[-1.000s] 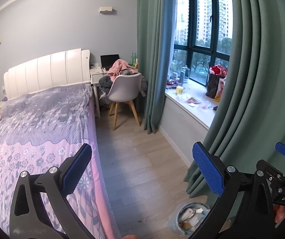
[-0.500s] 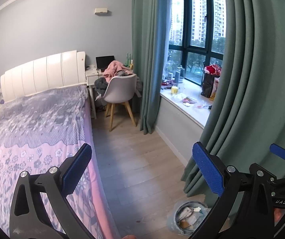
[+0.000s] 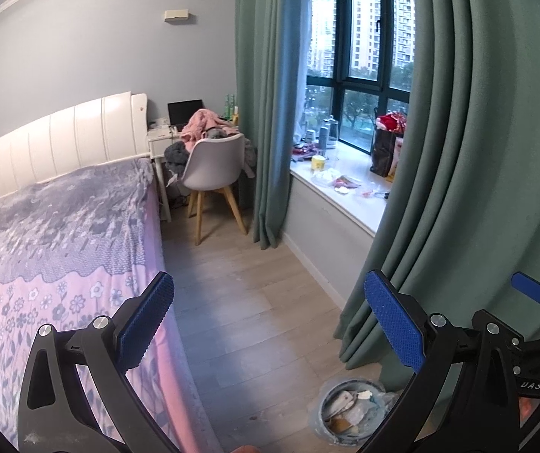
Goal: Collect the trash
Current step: 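Carry both open tools from the bed area toward the window table, then approach the trash on the white table with both tools open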
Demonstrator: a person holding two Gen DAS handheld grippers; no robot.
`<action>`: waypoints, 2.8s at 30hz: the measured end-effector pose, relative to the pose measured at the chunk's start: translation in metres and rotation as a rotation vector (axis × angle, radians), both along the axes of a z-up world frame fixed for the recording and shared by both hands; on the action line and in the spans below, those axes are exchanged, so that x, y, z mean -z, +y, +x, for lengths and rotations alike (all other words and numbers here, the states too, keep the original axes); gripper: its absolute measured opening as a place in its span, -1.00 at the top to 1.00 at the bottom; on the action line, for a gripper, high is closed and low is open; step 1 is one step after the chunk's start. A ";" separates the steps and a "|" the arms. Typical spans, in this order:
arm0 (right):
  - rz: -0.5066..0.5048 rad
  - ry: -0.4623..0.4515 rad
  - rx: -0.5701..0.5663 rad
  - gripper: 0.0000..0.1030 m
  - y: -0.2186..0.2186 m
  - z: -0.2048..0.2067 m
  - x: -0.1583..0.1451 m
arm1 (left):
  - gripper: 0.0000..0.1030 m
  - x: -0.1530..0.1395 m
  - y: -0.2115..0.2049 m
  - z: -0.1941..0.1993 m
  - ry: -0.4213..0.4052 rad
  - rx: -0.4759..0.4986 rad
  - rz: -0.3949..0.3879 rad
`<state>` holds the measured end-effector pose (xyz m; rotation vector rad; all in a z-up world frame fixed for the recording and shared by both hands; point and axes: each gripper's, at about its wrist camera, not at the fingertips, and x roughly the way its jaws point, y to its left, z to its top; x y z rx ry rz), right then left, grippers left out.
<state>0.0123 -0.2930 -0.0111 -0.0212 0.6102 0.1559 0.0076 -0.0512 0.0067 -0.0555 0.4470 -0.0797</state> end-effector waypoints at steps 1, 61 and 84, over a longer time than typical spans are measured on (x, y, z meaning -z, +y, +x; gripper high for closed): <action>0.001 0.000 0.006 -0.88 -0.003 0.002 0.000 | -0.91 -0.001 -0.004 0.003 0.000 0.006 -0.002; 0.053 0.013 0.372 -0.88 0.042 0.537 0.048 | -0.91 0.029 0.037 0.631 0.138 0.539 0.026; 0.018 0.074 0.672 -0.88 -0.070 0.672 0.059 | -0.91 0.042 -0.156 0.844 0.106 0.895 0.116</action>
